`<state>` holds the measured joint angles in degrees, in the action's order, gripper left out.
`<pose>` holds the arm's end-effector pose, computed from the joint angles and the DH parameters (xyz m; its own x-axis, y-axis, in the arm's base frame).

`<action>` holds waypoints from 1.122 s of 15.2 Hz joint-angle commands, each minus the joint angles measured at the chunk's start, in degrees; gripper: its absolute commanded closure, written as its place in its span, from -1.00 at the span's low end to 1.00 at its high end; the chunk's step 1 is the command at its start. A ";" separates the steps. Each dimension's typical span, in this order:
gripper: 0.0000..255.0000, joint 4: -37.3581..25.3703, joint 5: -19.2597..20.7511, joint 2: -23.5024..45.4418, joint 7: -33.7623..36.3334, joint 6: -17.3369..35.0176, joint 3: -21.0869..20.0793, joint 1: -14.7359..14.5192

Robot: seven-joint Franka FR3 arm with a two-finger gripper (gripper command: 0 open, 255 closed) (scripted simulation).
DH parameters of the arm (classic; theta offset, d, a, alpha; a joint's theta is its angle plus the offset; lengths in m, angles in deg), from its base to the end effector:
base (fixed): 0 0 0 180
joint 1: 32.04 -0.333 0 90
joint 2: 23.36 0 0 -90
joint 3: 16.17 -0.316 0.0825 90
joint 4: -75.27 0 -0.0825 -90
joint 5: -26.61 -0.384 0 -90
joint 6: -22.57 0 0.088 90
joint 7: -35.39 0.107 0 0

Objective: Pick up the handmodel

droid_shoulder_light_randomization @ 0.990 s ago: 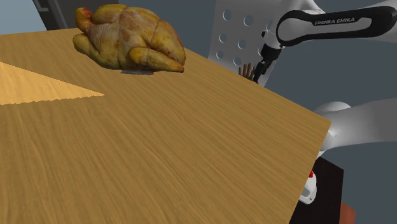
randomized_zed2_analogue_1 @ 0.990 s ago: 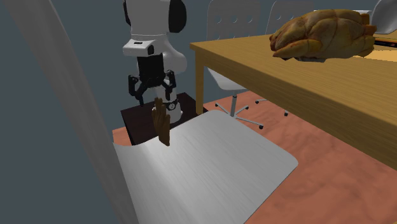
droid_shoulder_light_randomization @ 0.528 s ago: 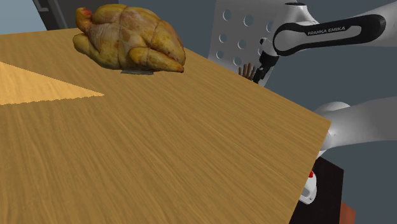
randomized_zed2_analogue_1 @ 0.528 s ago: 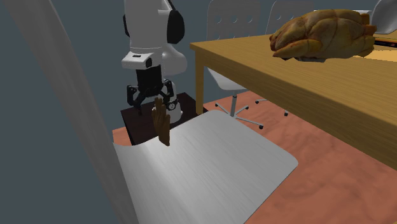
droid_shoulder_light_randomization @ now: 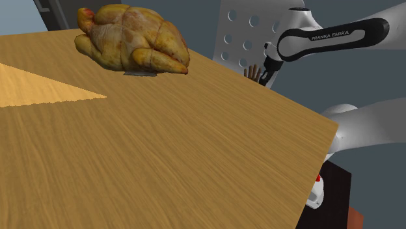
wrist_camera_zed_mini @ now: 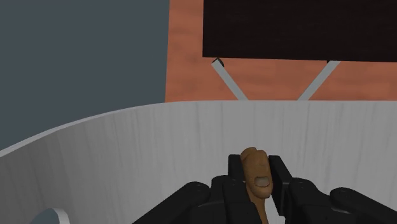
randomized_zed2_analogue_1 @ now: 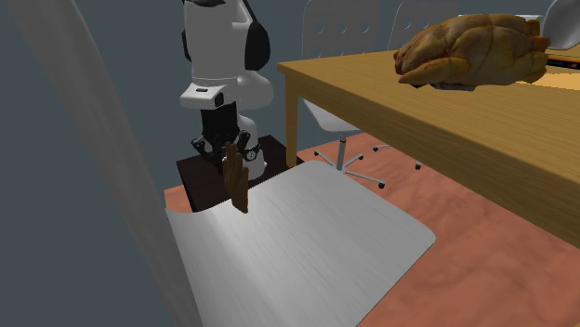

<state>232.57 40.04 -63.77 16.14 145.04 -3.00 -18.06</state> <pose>0.2985 -0.1593 0.4232 0.9975 0.0292 0.0641 0.0236 -0.9960 0.0858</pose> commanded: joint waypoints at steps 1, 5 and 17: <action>1.00 0.04 0.00 0.03 0.00 0.03 0.00 -0.01; 1.00 0.09 -0.02 -0.23 0.02 -0.19 -0.06 0.00; 1.00 -7.68 -1.54 -2.80 -0.68 -10.50 -1.43 -0.59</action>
<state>225.77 38.69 -66.71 15.45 135.30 -4.27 -18.53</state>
